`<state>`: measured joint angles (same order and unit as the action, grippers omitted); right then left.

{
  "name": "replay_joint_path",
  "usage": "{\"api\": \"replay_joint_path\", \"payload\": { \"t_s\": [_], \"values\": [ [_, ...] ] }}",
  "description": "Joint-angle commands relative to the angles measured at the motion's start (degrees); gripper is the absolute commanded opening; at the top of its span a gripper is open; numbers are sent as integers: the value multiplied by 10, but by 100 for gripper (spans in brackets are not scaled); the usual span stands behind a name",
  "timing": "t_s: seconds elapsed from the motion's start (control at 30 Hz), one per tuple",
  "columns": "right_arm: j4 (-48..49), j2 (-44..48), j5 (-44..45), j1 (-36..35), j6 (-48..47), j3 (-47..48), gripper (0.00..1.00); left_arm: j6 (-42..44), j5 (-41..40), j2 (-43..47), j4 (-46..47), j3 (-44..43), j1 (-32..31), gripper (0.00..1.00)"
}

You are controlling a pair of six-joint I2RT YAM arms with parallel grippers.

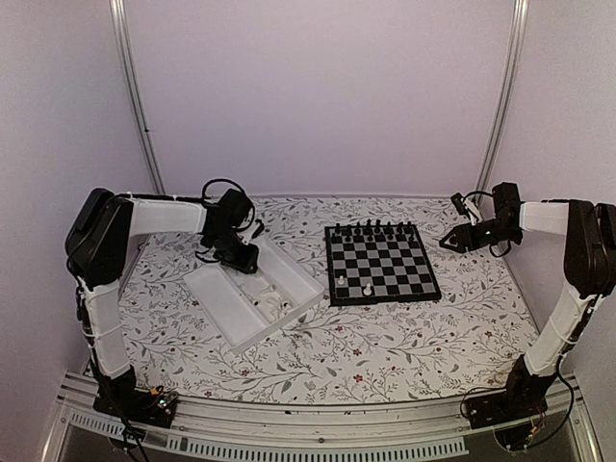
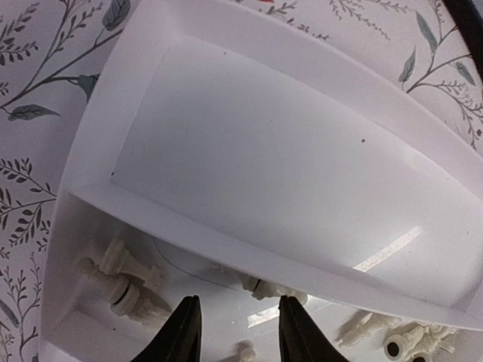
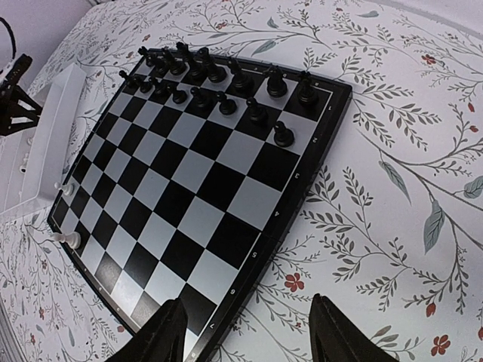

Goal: Set up the chess pieces on the board
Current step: Adjust the chess piece in the storage box.

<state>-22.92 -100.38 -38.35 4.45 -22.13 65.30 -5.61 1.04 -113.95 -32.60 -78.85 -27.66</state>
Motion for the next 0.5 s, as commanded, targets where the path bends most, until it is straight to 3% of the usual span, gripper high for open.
{"api": "replay_joint_path", "payload": {
  "t_s": [0.0, 0.47],
  "values": [
    [-5, -3, -8, -3, -8, 16, 59, -33, 29, -25, 5, -19, 3, 38],
    [-6, -12, -11, -3, -9, 17, 59, -71, 7, -45, -4, -18, 2, 38]
  ]
}}
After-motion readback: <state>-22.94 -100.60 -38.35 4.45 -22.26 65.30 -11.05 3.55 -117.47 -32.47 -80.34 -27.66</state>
